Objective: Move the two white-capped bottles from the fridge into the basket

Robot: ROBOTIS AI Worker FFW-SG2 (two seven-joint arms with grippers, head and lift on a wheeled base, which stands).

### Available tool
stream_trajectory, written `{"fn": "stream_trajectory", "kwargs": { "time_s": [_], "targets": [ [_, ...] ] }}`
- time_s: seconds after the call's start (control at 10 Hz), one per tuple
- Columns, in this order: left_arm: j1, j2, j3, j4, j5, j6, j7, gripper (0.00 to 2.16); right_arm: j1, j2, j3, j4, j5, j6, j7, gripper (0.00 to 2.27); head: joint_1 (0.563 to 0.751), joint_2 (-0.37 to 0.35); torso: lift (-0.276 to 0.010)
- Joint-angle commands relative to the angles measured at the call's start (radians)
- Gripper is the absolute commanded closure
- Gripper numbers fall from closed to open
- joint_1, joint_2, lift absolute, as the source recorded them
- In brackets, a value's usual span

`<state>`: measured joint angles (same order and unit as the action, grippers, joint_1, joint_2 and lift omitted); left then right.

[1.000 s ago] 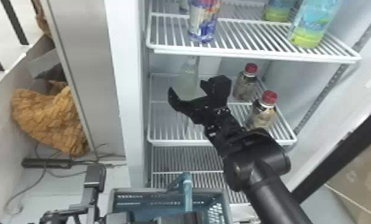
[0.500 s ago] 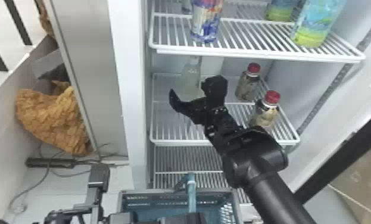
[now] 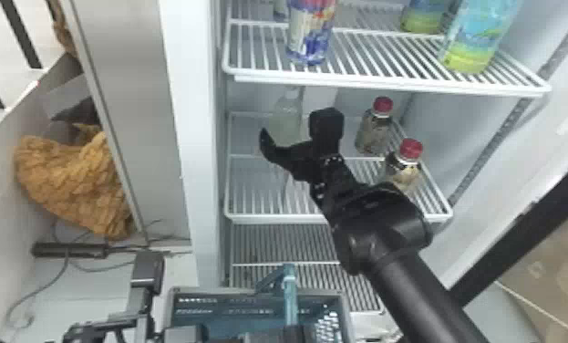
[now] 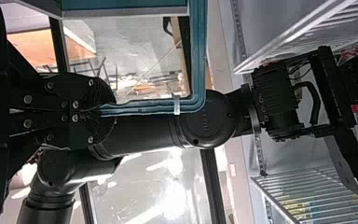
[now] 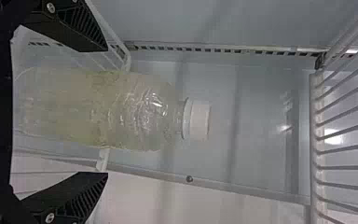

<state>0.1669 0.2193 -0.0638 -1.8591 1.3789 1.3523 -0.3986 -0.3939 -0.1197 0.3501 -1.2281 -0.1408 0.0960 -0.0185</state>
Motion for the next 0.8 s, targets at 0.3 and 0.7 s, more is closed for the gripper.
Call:
{"fn": "stream_trajectory", "kwargs": {
  "time_s": [0.3, 0.7],
  "targets": [
    [-0.003, 0.0, -0.006, 0.002, 0.001, -0.002, 0.001, 1.15, -0.031, 0.0, 0.037, 0.044, -0.061, 0.0, -0.001, 0.89, 0.695, -0.153, -0.26],
    [-0.003, 0.0, -0.006, 0.005, 0.005, -0.002, 0.001, 1.15, -0.021, 0.0, 0.039, 0.046, -0.081, -0.062, 0.0, 0.89, 0.695, -0.143, -0.26]
  ]
}}
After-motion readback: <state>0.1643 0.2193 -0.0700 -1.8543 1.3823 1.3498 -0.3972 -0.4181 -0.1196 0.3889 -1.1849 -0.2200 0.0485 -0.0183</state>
